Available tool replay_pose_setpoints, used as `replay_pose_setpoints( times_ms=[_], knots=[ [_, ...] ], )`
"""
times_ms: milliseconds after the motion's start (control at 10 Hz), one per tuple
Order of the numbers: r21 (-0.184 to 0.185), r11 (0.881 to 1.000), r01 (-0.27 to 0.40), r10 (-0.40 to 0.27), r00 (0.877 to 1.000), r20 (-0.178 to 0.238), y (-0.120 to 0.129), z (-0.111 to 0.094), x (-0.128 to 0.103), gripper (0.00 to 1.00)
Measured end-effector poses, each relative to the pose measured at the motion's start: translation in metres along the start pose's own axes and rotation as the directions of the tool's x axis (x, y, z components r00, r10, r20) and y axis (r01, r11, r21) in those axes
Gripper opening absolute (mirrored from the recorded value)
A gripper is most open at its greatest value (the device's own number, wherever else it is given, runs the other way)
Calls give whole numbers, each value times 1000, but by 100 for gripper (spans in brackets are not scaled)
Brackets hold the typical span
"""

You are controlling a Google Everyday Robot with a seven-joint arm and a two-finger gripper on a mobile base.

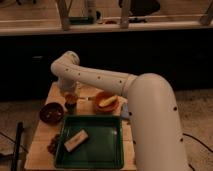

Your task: Place apple in metal cup

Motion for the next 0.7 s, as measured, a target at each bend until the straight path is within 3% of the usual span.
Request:
replay_pose_setpoints(
  times_ms=[400,700],
  knots=[
    [4,1000,22,-22,1000,13,-12,-4,-7,4],
    [5,1000,25,-25,999,27,-13,-6,-9,32]
  ],
)
